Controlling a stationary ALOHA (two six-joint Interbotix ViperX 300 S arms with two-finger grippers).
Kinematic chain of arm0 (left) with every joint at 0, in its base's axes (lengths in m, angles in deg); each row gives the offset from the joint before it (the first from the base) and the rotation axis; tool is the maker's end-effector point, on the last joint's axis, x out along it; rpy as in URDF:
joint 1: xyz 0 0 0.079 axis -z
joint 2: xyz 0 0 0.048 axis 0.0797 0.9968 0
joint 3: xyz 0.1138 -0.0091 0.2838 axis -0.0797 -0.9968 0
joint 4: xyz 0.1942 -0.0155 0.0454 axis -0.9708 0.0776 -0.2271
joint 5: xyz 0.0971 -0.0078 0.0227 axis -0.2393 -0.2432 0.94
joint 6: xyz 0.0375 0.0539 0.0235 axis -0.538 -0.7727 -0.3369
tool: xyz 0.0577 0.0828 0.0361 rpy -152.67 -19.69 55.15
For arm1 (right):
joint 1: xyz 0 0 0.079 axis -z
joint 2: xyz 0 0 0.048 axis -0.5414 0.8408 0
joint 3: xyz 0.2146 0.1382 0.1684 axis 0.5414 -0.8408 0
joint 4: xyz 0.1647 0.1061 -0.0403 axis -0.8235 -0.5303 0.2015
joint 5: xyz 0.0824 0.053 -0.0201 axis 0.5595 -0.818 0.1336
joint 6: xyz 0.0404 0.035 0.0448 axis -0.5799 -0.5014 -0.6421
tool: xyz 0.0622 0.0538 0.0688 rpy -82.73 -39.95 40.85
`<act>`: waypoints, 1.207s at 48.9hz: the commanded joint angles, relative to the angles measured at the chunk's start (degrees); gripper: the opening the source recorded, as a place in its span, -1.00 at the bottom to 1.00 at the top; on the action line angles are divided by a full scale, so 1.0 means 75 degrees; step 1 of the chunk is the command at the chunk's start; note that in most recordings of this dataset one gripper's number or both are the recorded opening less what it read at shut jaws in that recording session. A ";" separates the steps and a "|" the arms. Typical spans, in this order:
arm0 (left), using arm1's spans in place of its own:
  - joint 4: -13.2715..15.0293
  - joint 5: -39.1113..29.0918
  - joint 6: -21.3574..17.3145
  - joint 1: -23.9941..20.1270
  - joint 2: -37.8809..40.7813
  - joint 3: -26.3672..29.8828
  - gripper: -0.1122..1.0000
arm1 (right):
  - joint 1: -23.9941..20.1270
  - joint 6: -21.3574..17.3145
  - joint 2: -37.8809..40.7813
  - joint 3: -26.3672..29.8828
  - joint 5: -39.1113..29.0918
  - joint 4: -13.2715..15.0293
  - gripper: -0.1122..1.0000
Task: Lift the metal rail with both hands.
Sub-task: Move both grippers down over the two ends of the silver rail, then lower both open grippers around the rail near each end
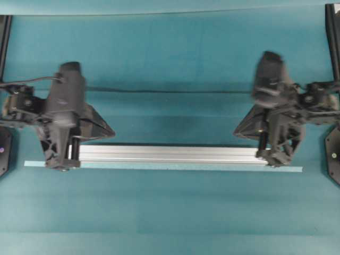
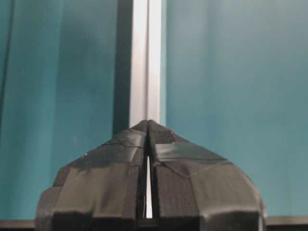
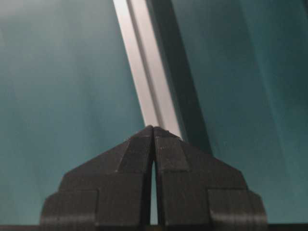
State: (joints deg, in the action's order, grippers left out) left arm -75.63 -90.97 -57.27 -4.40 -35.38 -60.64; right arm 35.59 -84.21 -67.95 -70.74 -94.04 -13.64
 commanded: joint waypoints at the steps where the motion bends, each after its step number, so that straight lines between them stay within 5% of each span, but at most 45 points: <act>1: -0.0047 -0.0422 -0.0012 0.0012 0.0141 0.0387 -0.84 | -0.0129 0.0117 0.0398 0.0445 -0.0387 0.0082 -0.80; 18: -0.0070 -0.0949 -0.0129 0.0012 0.0750 0.0668 -0.84 | -0.0410 0.0949 0.1652 0.1102 -0.1582 0.0293 -0.80; 31: -0.0070 -0.1008 -0.0176 0.0035 0.0855 0.0539 -0.84 | -0.0434 0.1113 0.2027 0.1219 -0.1430 0.0691 -0.80; 45: -0.0070 -0.1055 -0.0105 0.0070 0.0914 0.0469 -0.84 | -0.0387 0.1125 0.2109 0.1113 -0.1266 0.0703 -0.78; 54: -0.0070 -0.1078 -0.0105 0.0105 0.1043 0.0410 -0.84 | -0.0363 0.1125 0.2191 0.1102 -0.1242 0.0703 -0.56; 59: -0.0059 -0.1090 -0.0094 0.0117 0.1125 0.0387 -0.81 | -0.0363 0.1113 0.2250 0.1102 -0.1242 0.0703 -0.22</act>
State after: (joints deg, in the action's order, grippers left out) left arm -76.07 -99.23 -58.06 -3.78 -26.94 -58.09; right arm 32.78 -76.22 -51.78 -62.65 -103.62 -8.45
